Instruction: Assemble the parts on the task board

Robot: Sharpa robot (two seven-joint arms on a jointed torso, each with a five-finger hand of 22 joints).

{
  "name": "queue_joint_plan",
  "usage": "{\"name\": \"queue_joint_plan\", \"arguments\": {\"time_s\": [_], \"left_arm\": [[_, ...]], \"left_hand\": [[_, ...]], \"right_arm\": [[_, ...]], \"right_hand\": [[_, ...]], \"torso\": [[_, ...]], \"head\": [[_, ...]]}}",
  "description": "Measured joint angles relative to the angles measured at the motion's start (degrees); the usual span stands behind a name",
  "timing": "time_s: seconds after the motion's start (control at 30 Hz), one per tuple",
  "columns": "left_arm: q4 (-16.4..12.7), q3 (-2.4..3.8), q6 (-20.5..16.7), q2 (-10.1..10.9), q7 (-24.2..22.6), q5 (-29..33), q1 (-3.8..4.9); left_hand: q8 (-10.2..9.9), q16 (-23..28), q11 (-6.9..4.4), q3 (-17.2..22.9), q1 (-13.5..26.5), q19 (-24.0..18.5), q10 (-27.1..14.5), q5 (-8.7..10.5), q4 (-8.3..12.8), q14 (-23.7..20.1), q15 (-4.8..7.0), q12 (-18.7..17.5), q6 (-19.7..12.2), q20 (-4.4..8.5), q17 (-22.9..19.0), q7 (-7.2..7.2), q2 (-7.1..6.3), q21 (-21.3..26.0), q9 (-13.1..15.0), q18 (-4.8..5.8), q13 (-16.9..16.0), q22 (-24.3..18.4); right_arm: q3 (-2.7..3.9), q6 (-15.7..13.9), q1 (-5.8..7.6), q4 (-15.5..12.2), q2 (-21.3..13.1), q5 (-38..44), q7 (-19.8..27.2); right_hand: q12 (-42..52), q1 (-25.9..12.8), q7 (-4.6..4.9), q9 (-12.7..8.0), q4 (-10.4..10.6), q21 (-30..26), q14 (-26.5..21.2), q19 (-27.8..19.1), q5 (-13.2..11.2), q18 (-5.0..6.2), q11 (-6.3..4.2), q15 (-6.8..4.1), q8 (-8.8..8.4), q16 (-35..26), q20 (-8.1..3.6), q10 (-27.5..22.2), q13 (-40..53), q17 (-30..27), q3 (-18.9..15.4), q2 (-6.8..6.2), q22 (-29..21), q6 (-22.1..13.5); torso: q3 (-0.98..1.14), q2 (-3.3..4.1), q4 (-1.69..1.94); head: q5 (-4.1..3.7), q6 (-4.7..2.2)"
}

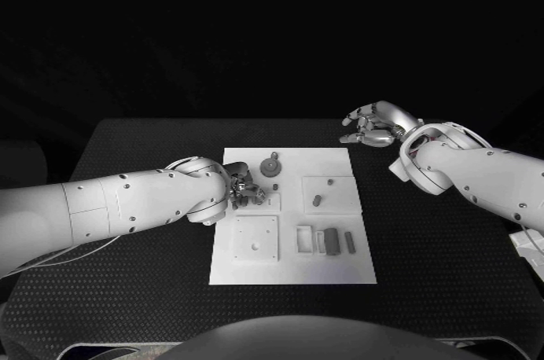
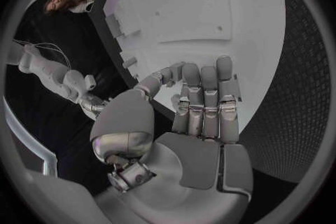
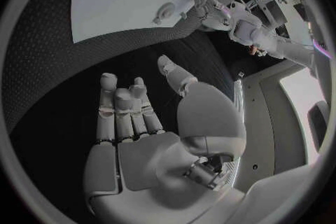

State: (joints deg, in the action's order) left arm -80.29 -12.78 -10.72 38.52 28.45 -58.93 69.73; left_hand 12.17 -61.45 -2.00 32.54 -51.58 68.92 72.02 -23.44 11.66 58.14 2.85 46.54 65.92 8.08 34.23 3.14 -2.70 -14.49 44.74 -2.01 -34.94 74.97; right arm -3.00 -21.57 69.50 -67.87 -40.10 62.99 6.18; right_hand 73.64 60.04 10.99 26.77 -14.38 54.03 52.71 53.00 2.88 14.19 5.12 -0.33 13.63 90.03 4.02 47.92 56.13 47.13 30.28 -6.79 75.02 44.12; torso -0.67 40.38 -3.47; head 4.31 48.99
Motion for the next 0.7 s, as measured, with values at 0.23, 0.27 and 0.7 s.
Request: {"name": "queue_joint_plan", "arguments": {"time_s": [0.23, 0.27, 0.7], "left_arm": [[0.21, 0.04, 0.00, -0.03, -0.06, 0.51, -0.01], [0.23, 0.04, -0.01, -0.04, -0.06, 0.58, -0.01], [0.69, 0.10, -0.07, -0.28, -0.03, 1.16, -0.01]], "left_hand": [[0.30, 0.00, 0.00, 0.00, 0.00, 0.09, 0.01, 0.22, 0.00, 0.01, 0.01, 0.22, 0.02, -0.09, 0.00, -0.02, 0.00, -0.20, 0.00, -0.11, -0.05, -0.01], [0.30, 0.00, 0.00, 0.00, 0.00, 0.09, 0.01, 0.21, 0.00, 0.01, 0.01, 0.22, 0.02, -0.09, 0.00, -0.02, 0.00, -0.21, 0.00, -0.11, -0.05, -0.01], [0.31, -0.22, -0.01, 0.01, 0.00, 0.19, 0.12, 2.12, -0.01, 0.01, 0.01, 0.44, 0.13, 0.24, 0.00, -0.13, 0.00, -0.43, 0.00, -0.02, -0.10, -0.03]], "right_arm": [[0.00, 0.02, -0.01, 0.02, 0.00, 0.00, 0.00], [0.00, 0.02, -0.01, 0.03, 0.00, -0.01, 0.00], [0.00, 0.09, -0.02, 0.02, -0.01, -0.01, 0.00]], "right_hand": [[0.00, 0.00, -0.01, 0.00, 0.14, 0.00, -0.03, 0.00, 0.00, -0.02, 0.00, -0.03, 0.00, 0.16, 0.00, 0.00, -0.05, 0.00, 0.14, 0.00, 0.00, 0.00], [0.00, 0.00, -0.02, 0.00, 0.16, 0.00, -0.12, 0.00, 0.00, -0.02, 0.00, -0.12, 0.00, 0.16, 0.00, 0.00, -0.05, 0.00, 0.16, 0.00, 0.00, 0.00], [0.23, -0.23, 0.06, 0.01, 0.15, 0.00, -0.22, 0.00, 0.00, -0.06, 0.00, -0.08, 0.00, 0.16, 0.00, 0.00, -0.10, -0.05, 0.16, -0.23, 0.00, 0.19]], "torso": [[0.00, -0.01, 0.02], [0.00, -0.01, 0.02], [0.02, -0.02, 0.01]], "head": [[0.01, -0.05], [0.01, -0.05], [-0.02, -0.12]]}}
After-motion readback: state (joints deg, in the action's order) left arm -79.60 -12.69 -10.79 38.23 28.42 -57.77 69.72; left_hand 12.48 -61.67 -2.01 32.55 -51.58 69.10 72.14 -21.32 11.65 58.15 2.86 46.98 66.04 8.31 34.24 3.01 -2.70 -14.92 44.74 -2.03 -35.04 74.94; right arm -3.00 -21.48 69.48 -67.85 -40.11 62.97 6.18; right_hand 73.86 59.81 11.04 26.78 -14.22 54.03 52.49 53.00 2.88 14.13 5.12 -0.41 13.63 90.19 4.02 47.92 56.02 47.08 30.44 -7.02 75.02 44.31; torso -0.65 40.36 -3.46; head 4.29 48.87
